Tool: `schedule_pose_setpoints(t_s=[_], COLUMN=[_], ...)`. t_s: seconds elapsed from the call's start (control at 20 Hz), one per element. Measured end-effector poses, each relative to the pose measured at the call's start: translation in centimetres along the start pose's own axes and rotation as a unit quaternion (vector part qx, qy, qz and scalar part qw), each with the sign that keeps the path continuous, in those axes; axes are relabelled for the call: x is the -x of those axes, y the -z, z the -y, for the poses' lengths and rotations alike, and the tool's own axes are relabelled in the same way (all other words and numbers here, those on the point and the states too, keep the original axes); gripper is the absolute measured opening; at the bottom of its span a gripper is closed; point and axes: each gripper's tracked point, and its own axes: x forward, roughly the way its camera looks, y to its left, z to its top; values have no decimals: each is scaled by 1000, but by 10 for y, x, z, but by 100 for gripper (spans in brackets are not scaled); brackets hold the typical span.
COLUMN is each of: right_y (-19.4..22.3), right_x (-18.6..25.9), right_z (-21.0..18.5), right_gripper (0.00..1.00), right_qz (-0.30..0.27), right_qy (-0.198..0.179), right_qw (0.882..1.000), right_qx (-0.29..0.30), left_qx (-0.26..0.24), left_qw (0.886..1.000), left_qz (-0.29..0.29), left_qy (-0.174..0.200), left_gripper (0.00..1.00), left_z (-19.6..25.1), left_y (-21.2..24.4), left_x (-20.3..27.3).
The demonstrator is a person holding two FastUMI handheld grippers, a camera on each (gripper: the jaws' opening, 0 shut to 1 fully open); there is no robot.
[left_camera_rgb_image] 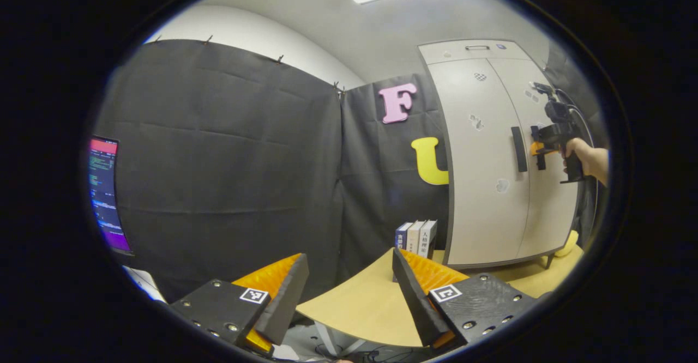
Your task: Open the right door of the double-door shoe cabinet with the right hand, and open the left door with the left hand.
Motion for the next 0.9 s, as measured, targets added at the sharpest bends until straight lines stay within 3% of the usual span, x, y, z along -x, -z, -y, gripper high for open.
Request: schedule_pose_setpoints(t_s=[0.05, 0.1, 0.15, 0.2, 0.9], right_y=[-1, 0, 1, 0, -2], right_x=[-3, 0, -2, 1, 35], right_z=[0, 0, -1, -1, -1], right_gripper=[25, 25, 16, 15, 16], right_qz=[0, -6, -6, -3, -7], right_qy=[0, -2, -4, -5, -37], right_qw=[1000, 1000, 1000, 1000, 999], right_qx=[0, -4, -4, -1, 3], left_qx=[1, 3, 4, 4, 2], left_qw=[1000, 1000, 1000, 1000, 999], left_qz=[1, 1, 3, 5, 22], left_qy=[0, 1, 2, 3, 49], left_gripper=[92, 92, 92, 92, 91], left_z=[0, -1, 1, 1, 24], left_y=[0, 0, -2, -3, -15], left_x=[0, 0, 0, 1, 0])
